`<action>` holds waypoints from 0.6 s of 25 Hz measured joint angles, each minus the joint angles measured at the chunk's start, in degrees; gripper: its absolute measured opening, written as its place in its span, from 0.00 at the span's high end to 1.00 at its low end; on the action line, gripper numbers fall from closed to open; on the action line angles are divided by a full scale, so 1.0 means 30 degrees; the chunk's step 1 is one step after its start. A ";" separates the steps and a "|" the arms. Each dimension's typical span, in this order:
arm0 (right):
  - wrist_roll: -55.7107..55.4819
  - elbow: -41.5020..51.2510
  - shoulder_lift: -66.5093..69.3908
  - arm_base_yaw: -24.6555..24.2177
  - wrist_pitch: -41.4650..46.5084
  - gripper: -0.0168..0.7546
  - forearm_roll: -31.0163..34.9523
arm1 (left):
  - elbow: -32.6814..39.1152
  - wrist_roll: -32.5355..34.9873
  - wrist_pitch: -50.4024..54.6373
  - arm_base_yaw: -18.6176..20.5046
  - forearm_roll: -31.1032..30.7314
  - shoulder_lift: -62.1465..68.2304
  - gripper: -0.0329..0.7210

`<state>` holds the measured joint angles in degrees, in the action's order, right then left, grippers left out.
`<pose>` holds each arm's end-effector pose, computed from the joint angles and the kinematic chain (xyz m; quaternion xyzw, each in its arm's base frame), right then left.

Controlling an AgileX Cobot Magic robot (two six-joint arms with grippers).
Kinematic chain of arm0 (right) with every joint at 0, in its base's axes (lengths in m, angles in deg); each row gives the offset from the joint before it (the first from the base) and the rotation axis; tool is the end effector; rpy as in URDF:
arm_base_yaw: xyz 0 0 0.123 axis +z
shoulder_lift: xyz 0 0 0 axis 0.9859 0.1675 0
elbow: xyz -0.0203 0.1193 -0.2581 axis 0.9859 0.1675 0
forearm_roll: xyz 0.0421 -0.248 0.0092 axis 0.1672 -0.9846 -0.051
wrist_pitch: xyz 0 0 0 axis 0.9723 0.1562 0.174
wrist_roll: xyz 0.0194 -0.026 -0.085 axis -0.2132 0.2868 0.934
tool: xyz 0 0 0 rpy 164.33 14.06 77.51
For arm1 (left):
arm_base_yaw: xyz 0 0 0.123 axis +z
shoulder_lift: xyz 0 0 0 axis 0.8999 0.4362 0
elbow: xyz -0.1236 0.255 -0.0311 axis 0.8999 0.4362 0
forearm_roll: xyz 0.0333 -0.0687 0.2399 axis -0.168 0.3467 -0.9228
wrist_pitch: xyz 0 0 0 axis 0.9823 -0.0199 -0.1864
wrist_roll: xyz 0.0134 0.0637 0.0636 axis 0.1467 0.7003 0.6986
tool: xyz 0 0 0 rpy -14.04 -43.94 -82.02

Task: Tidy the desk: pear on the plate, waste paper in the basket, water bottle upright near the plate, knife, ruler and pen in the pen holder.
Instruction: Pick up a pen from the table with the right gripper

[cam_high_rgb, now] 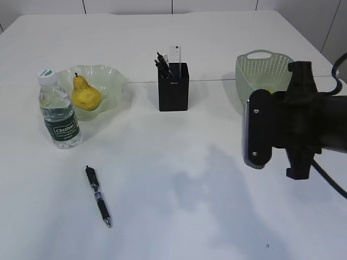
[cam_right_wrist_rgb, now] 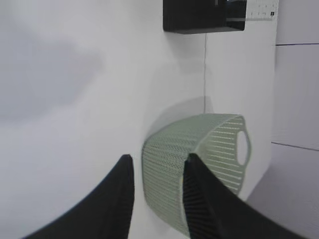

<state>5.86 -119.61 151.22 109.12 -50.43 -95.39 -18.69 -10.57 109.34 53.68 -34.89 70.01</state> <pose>0.2510 0.1054 0.2326 -0.6376 0.6109 -0.2981 0.3625 0.1868 -0.0277 0.4258 0.0051 0.8586 -0.0479 0.5103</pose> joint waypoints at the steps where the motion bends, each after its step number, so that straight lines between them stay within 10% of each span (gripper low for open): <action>1: -0.0636 -0.0049 -0.0011 0.0386 0.0057 0.62 0.0789 | 0.0000 0.0000 0.0000 0.0000 0.0140 0.0000 0.54; 7: -0.1751 -0.0750 -0.0045 0.2434 0.3919 0.67 0.6222 | 0.0000 0.0000 0.0000 0.0000 0.0709 0.0000 0.54; 15: 0.2955 -0.4423 -0.0045 0.3231 1.0956 0.68 1.9922 | 0.0000 0.0000 -0.0279 0.0000 0.1069 0.0000 0.55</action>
<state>14.72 -132.88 151.08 118.81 -17.57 -35.62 -18.69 -10.57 108.50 53.68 -31.68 70.01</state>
